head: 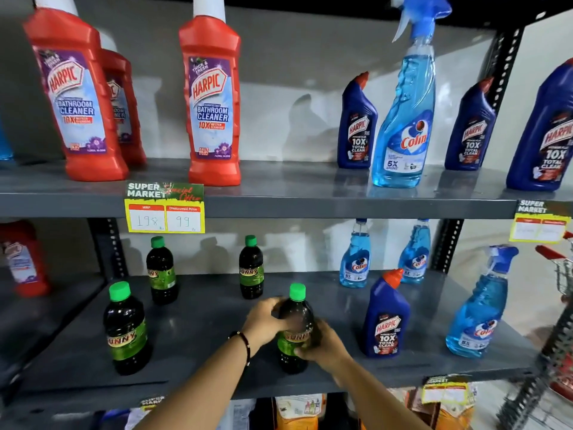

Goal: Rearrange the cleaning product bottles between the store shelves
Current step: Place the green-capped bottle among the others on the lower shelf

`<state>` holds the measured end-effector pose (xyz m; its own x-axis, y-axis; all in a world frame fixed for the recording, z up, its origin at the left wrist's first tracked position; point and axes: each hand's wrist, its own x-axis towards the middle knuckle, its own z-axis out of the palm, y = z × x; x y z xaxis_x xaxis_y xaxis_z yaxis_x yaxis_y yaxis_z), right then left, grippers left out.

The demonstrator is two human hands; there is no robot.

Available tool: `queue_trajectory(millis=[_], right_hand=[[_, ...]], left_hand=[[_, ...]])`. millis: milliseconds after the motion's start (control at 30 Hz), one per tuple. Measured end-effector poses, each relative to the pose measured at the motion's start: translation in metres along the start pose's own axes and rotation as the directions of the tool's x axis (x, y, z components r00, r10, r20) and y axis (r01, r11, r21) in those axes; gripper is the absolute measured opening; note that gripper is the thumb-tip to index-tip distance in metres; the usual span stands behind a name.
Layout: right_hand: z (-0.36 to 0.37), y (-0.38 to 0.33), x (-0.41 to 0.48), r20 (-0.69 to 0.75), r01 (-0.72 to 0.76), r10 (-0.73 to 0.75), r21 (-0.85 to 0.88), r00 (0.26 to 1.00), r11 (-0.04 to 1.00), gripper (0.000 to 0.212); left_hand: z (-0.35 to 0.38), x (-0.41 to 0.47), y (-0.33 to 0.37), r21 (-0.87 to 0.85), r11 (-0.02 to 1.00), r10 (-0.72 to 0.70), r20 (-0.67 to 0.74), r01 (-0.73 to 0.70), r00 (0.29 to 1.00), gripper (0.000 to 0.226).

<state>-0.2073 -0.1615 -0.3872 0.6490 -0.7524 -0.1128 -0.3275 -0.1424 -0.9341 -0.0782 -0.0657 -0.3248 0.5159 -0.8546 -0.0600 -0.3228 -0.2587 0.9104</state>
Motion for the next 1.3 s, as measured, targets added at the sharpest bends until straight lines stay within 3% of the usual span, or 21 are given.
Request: queue_trajectory(millis=[333, 567, 733, 967, 1300], right_hand=[[0.058, -0.036, -0.008, 0.082, 0.013, -0.021, 0.097, 0.996, 0.995, 0.040], [0.095, -0.050, -0.006, 0.105, 0.012, -0.015, 0.023, 0.994, 1.000, 0.039], [0.097, -0.053, -0.007, 0.088, 0.021, -0.018, -0.032, 0.996, 0.999, 0.051], [0.091, -0.054, -0.007, 0.054, 0.015, -0.011, -0.084, 0.999, 0.996, 0.051], [0.084, -0.053, -0.009, 0.091, 0.031, -0.013, -0.196, 0.996, 0.980, 0.059]], left_hand=[[-0.058, -0.018, -0.010, -0.140, 0.990, 0.013, -0.005, -0.013, 1.000, 0.048], [-0.092, -0.034, -0.028, -0.170, 0.983, -0.077, -0.043, 0.069, 0.996, 0.053], [-0.091, -0.031, -0.034, -0.194, 0.980, -0.050, -0.054, 0.039, 0.997, 0.049], [-0.083, -0.024, -0.032, -0.213, 0.977, -0.011, -0.016, 0.008, 1.000, 0.035], [-0.081, -0.027, -0.033, -0.082, 0.997, 0.002, -0.017, -0.003, 1.000, 0.046]])
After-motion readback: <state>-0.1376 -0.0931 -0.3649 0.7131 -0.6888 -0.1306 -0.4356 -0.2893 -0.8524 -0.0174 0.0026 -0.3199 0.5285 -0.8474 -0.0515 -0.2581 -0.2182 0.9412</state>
